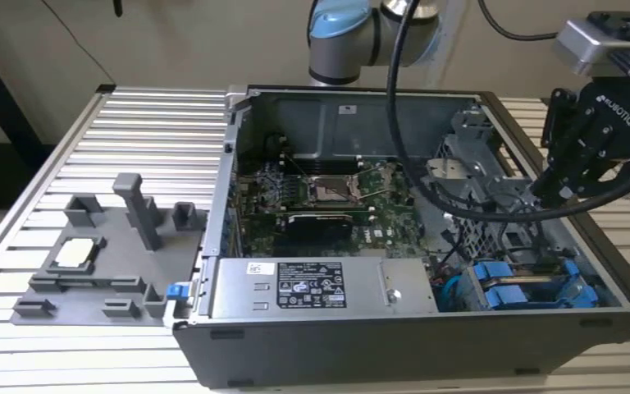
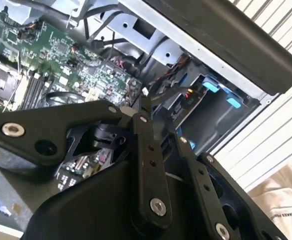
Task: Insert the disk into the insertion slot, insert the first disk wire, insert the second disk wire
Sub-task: 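Insert the second disk wire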
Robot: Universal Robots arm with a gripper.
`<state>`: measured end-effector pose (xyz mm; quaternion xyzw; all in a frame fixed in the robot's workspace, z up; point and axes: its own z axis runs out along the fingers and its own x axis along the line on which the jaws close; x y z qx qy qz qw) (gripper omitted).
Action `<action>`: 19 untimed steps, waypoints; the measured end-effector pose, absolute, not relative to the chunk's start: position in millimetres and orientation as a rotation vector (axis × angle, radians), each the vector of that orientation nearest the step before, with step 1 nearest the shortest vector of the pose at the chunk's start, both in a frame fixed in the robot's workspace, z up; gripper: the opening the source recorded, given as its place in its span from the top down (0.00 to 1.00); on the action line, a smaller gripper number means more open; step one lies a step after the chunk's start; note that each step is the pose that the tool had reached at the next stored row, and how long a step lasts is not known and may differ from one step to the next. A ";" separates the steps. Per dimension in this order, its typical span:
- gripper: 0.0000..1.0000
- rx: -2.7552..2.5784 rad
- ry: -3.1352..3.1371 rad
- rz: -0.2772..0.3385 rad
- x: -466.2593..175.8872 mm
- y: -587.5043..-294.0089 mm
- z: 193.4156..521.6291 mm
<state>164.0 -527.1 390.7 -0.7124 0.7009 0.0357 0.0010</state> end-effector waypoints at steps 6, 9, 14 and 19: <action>0.73 -2.233 2.197 0.104 143.0 -523.1 390.5; 0.73 -2.231 2.195 0.099 130.9 -521.0 390.3; 0.73 -2.226 2.189 0.085 112.8 -518.9 389.7; 0.73 -2.243 2.202 0.021 106.0 -515.2 388.5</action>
